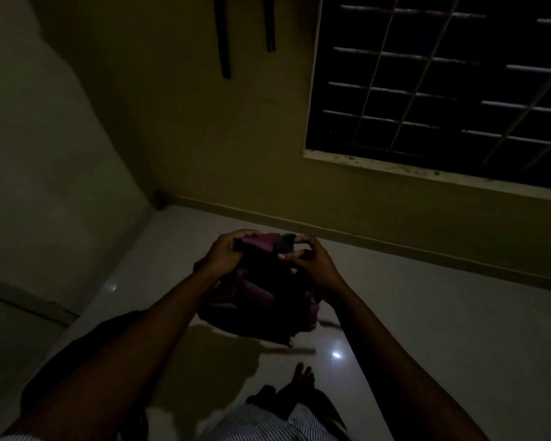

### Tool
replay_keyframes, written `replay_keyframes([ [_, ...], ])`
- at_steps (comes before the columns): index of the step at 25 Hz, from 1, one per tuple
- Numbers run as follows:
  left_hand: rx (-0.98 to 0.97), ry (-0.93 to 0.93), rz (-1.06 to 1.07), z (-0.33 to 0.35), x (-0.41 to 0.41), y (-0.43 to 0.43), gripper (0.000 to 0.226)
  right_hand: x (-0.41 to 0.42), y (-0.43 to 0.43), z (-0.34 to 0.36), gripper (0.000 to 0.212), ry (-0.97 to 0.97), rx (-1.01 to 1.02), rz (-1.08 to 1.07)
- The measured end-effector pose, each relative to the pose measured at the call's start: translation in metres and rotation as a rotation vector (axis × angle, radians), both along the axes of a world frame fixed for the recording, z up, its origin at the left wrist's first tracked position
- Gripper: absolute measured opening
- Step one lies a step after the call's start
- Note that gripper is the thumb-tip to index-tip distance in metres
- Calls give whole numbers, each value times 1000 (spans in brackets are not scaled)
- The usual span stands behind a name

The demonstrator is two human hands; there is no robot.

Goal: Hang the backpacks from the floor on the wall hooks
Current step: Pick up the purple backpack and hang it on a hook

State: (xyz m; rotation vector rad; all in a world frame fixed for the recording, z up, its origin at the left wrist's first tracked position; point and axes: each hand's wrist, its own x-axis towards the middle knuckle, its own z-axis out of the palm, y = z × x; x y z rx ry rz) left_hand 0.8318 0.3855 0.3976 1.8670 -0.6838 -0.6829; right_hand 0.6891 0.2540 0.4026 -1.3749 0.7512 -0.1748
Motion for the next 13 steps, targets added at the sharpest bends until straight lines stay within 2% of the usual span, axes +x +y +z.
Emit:
replay_keyframes([
  [2, 29, -16, -24, -6, 0, 5, 42, -1, 2, -8, 47, 24, -7, 95],
  [3, 33, -22, -41, -9, -1, 8, 42, -2, 3, -12, 44, 59, -47, 144],
  [6, 40, -57, -54, -19, -1, 15, 45, 0, 3, -21, 9, 150, -253, 201],
  [8, 98, -92, -78, -25, 3, 15, 45, 7, 2, -26, 5, 165, -346, 181],
  [10, 268, -159, -172, -32, 12, 11, 46, 19, -1, -33, 10, 201, -428, 186],
  [13, 684, -262, -356, -37, 28, 1, 47, 44, -2, -42, 18, 227, -472, 281],
])
